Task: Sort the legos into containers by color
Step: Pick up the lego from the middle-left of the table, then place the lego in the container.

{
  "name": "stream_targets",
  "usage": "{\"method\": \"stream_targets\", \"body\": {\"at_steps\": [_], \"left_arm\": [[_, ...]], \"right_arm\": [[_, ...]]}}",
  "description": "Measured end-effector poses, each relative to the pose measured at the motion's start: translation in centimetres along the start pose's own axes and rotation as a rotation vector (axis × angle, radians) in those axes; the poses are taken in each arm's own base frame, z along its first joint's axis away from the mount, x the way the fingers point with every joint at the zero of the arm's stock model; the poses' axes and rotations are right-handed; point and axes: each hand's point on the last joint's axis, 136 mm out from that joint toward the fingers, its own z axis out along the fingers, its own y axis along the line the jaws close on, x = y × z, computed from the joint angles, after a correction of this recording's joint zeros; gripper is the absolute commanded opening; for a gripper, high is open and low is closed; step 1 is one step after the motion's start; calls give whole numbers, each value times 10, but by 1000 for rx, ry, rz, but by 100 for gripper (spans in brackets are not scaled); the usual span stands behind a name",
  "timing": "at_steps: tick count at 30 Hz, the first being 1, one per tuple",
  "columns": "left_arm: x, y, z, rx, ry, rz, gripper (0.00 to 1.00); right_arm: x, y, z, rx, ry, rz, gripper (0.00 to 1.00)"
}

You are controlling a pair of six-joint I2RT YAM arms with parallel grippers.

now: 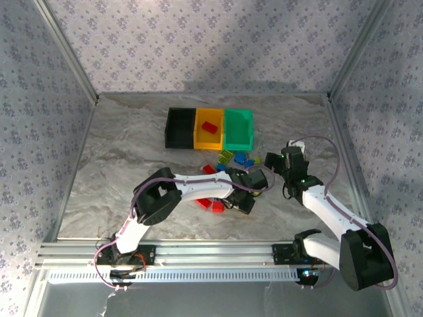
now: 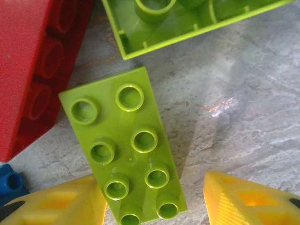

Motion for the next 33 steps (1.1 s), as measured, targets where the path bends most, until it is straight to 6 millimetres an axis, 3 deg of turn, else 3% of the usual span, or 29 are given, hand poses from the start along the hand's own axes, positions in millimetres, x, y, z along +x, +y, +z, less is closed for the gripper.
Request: {"method": "stream_targets", "body": {"at_steps": [4, 12, 15, 21, 24, 30, 33], "left_arm": [[2, 2, 0, -10, 7, 3, 29], [-2, 9, -10, -32, -39, 22, 24], [-8, 15, -32, -33, -101, 34, 24], [-32, 35, -102, -47, -301, 44, 23], [-48, 67, -131, -59, -376, -13, 23], [-76, 191, -156, -156, -433, -264, 23], [-81, 239, -160, -189, -434, -353, 23]], "right_arm": [[0, 1, 0, -4, 1, 0, 100], [0, 1, 0, -7, 1, 0, 100], [0, 1, 0, -7, 1, 0, 100], [0, 1, 0, -7, 1, 0, 100], [0, 1, 0, -7, 1, 0, 100], [0, 1, 0, -7, 2, 0, 100], [0, 2, 0, -8, 1, 0, 100]]}}
